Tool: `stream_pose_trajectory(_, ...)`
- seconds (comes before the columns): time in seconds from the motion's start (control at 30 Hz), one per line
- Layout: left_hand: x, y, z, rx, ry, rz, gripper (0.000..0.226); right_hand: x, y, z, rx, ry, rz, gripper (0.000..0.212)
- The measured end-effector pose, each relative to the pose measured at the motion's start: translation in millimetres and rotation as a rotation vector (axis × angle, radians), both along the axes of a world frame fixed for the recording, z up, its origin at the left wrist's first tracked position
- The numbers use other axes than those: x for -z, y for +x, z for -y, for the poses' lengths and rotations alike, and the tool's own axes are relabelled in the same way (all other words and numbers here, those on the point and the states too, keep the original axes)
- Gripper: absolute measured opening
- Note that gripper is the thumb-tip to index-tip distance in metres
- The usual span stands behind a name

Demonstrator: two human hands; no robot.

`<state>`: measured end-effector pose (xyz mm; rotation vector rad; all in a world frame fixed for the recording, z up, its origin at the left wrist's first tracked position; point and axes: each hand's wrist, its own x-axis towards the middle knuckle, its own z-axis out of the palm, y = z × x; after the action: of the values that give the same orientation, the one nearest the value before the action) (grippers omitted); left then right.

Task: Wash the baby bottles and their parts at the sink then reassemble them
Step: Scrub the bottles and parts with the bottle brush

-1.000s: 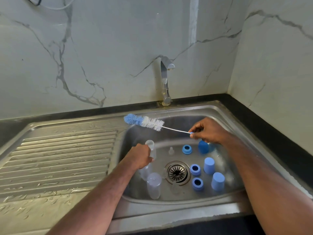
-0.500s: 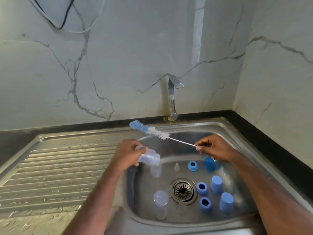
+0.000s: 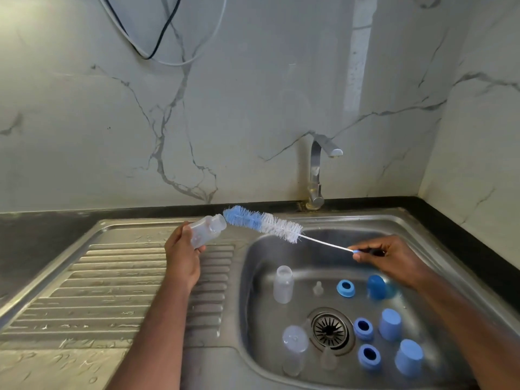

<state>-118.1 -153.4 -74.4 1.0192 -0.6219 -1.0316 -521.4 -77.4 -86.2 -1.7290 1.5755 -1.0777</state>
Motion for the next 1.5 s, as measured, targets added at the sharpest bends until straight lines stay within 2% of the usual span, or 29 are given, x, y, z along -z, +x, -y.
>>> stream_pose_trajectory(0.1, 3.2, 0.4, 4.9, 0.022, -0.002, 0.021, 0.016, 1.7, -0.7, 1.6, -0.021, 0.019, -0.070, 0.025)
stream_pose_trajectory(0.2, 6.3, 1.0, 8.4, 0.051, -0.015, 0.052, 0.013, 0.7, -4.0, 2.7, -0.035, 0.005, -0.059, 0.024)
stream_pose_trajectory(0.4, 6.6, 7.9, 10.6, 0.029, -0.033, 0.022, 0.029, 0.0, -13.8, 2.2, -0.039, 0.050, -0.114, 0.022)
stream_pose_trajectory(0.57, 3.2, 8.5, 6.2, -0.006, -0.049, -0.026, 0.030, 1.0, -14.3, 2.1, -0.042, 0.053, -0.124, 0.022)
stream_pose_trajectory(0.97, 12.7, 10.3, 12.7, 0.031, -0.074, 0.128, 0.030, -3.8, -21.0, -0.3, -0.017, -0.003, -0.078, 0.022)
stream_pose_trajectory(1.17, 13.0, 9.3, 14.5, 0.042, -0.073, 0.134, 0.029, -4.1, -18.2, -1.1, -0.029, 0.050, -0.130, 0.021)
stream_pose_trajectory(1.5, 20.4, 5.6, 17.9, 0.115, -0.117, 0.228, 0.025, -6.5, -12.4, -0.8, -0.041, 0.021, -0.153, 0.022)
